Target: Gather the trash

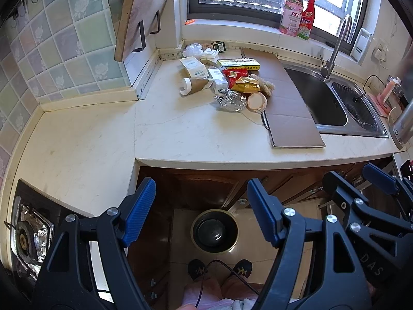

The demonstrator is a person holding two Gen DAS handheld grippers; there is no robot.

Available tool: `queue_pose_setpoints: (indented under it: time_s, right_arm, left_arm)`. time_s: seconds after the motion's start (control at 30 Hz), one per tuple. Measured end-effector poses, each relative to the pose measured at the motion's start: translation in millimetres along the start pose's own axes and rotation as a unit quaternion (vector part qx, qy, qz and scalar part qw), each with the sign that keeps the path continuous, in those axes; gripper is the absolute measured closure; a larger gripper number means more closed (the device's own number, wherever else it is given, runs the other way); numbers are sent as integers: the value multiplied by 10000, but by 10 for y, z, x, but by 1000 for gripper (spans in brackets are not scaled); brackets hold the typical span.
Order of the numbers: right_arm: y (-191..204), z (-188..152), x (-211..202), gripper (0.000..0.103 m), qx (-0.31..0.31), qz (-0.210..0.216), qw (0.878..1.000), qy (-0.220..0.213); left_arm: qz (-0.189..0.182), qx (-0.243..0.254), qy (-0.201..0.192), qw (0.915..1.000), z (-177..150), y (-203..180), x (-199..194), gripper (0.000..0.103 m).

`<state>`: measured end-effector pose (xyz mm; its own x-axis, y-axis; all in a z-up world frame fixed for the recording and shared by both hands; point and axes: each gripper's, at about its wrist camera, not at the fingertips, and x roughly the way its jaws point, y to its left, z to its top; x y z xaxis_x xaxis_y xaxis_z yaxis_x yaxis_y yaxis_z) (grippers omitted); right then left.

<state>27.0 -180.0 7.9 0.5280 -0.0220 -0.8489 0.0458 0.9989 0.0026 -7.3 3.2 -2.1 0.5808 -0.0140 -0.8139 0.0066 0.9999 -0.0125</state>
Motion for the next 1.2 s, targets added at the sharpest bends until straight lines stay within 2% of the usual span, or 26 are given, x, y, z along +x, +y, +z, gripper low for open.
queue_pose_setpoints:
  time_s: [0.4,0.9,1.2]
  right_arm:
    - [174,-104,-76,25,105,-100,9999,-19]
    - [219,29,-124,25,402,-173,9989,-156]
    - [76,348,163,25,467,200,9987,-44]
  left_arm:
    - [-187,110,-24,9998,-14,142,25,32]
    - [-511,302,-147,9981,211,172,106,32]
    - [-545,141,27,9984,405,171,360,32]
